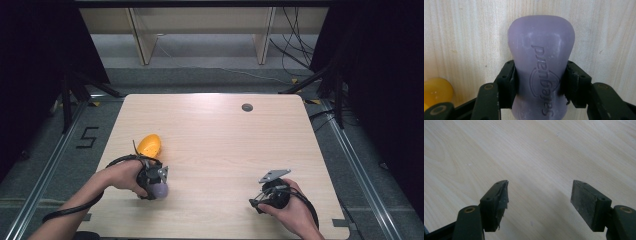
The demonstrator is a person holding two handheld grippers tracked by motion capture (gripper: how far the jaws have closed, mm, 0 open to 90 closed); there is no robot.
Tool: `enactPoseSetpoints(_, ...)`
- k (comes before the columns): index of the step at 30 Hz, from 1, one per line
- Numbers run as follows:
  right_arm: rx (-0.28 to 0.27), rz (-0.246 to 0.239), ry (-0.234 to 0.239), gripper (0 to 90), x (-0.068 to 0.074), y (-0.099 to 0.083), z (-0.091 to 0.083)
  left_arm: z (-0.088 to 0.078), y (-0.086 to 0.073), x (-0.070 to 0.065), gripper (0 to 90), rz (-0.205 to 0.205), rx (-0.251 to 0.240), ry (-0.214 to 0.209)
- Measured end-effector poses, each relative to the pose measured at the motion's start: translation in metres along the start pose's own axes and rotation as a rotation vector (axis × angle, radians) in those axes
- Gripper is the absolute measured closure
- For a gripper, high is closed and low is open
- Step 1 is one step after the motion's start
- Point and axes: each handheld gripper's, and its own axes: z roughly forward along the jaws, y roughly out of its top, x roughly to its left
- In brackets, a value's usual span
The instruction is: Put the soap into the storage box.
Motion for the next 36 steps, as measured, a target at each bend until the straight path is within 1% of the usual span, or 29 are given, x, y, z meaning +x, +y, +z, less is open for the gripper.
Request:
enactPoseSetpoints(3, 0.0, 0.0, 0.001, 30.8, 0.0, 0.0, 0.0, 0.0, 0.001, -0.002, 48.5, 0.013, 0.008, 0.009)
enactPoseSetpoints(5, -0.003, 0.002, -0.001, 30.8, 0.001, 0.0, 0.0, 0.0, 0.001, -0.003, 48.7, 0.009, 0.007, 0.013)
enactPoseSetpoints(6, -0.004, -0.004, -0.003, 30.7, 0.0, 0.0, 0.0, 0.0, 0.001, -0.003, 48.8, -0.038, -0.004, 0.015)
enactPoseSetpoints(8, 0.0, 0.002, -0.003, 30.7, 0.0, 0.0, 0.0, -0.001, 0.0, -0.003, 48.8, -0.071, -0.023, 0.017)
enactPoseSetpoints(9, -0.001, 0.003, -0.003, 30.7, 0.0, 0.0, 0.0, -0.001, 0.0, -0.003, 48.8, -0.071, -0.023, 0.017)
enactPoseSetpoints(10, 0.0, 0.001, -0.002, 30.7, 0.0, 0.0, 0.0, -0.001, -0.001, -0.003, 48.8, -0.105, -0.037, 0.027)
enactPoseSetpoints(12, -0.001, 0.0, -0.003, 30.6, 0.0, 0.0, 0.0, -0.001, -0.002, -0.003, 48.8, -0.156, -0.055, 0.032)
enactPoseSetpoints(13, -0.001, 0.001, -0.003, 30.6, 0.0, 0.0, 0.0, -0.002, -0.003, -0.002, 48.8, -0.203, -0.066, 0.031)
enactPoseSetpoints(14, -0.001, 0.002, -0.002, 30.5, 0.0, 0.0, 0.0, -0.002, -0.004, -0.002, 48.8, -0.237, -0.073, 0.032)
enactPoseSetpoints(16, 0.0, 0.008, 0.0, 30.5, 0.0, 0.0, -0.001, -0.006, -0.006, -0.002, 48.8, -0.335, -0.101, 0.042)
enactPoseSetpoints(17, -0.001, 0.008, 0.0, 30.4, 0.0, 0.0, -0.001, -0.007, -0.006, -0.002, 48.8, -0.368, -0.105, 0.046)
enactPoseSetpoints(18, -0.001, 0.007, -0.001, 30.4, 0.0, 0.0, -0.001, -0.007, -0.006, -0.002, 48.8, -0.368, -0.105, 0.046)
enactPoseSetpoints(19, -0.007, -0.009, -0.005, 30.3, -0.001, -0.001, 0.0, -0.011, -0.006, -0.004, 48.8, -0.475, -0.101, 0.081)
enactPoseSetpoints(20, -0.002, 0.003, -0.004, 30.3, 0.0, 0.0, 0.0, -0.013, -0.006, -0.005, 48.8, -0.542, -0.112, 0.091)
enactPoseSetpoints(21, -0.002, 0.003, -0.004, 30.3, 0.0, 0.0, 0.0, -0.013, -0.006, -0.005, 48.8, -0.542, -0.112, 0.091)
enactPoseSetpoints(22, -0.001, 0.005, -0.002, 30.3, 0.0, 0.0, 0.0, -0.016, -0.006, -0.007, 48.8, -0.629, -0.148, 0.086)
enactPoseSetpoints(23, -0.005, -0.006, -0.003, 30.2, -0.001, 0.0, 0.001, -0.019, -0.008, -0.01, 48.8, -0.84, -0.249, 0.038)
enactPoseSetpoints(24, -0.001, 0.0, 0.0, 30.2, 0.0, 0.0, 0.0, -0.019, -0.008, -0.011, 48.8, -0.931, -0.278, 0.0)
enactPoseSetpoints(25, -0.001, 0.001, 0.0, 30.2, 0.0, 0.0, 0.0, -0.02, -0.007, -0.012, 48.8, -0.903, -0.253, -0.002)
enactPoseSetpoints(26, -0.001, 0.001, 0.0, 30.2, 0.0, 0.0, 0.0, -0.02, -0.007, -0.012, 48.8, -0.903, -0.253, -0.002)
enactPoseSetpoints(27, -0.001, 0.001, 0.0, 30.2, 0.0, 0.0, 0.0, -0.02, -0.006, -0.013, 48.8, -0.897, -0.256, 0.015)
enactPoseSetpoints(28, 0.0, 0.002, 0.001, 30.2, 0.0, 0.0, 0.0, -0.018, -0.003, -0.016, 48.8, -0.928, -0.276, 0.04)
enactPoseSetpoints(29, -0.001, -0.002, -0.001, 30.2, 0.0, 0.0, 0.0, -0.019, -0.003, -0.016, 48.8, -0.91, -0.237, 0.051)
enactPoseSetpoints(30, -0.001, -0.002, -0.001, 30.2, 0.0, 0.0, 0.0, -0.018, -0.002, -0.016, 48.8, -0.917, -0.23, 0.051)
enactPoseSetpoints(31, -0.003, -0.001, -0.001, 30.1, 0.0, -0.001, 0.0, -0.018, 0.0, -0.016, 48.8, -0.937, -0.227, 0.071)
enactPoseSetpoints(33, -0.003, -0.001, -0.002, 30.1, 0.0, -0.001, 0.0, -0.02, 0.001, -0.016, 48.9, -0.958, -0.219, 0.087)
enactPoseSetpoints(34, -0.003, -0.001, -0.002, 30.1, 0.0, -0.001, 0.0, -0.02, 0.001, -0.016, 48.9, -0.958, -0.219, 0.087)
enactPoseSetpoints(35, -0.005, -0.006, -0.003, 30.1, -0.001, -0.001, 0.0, -0.021, 0.002, -0.017, 48.9, -0.993, -0.244, 0.102)
enactPoseSetpoints(36, -0.005, -0.004, -0.003, 30.1, -0.001, -0.001, 0.0, -0.024, 0.002, -0.016, 48.9, -0.991, -0.236, 0.116)
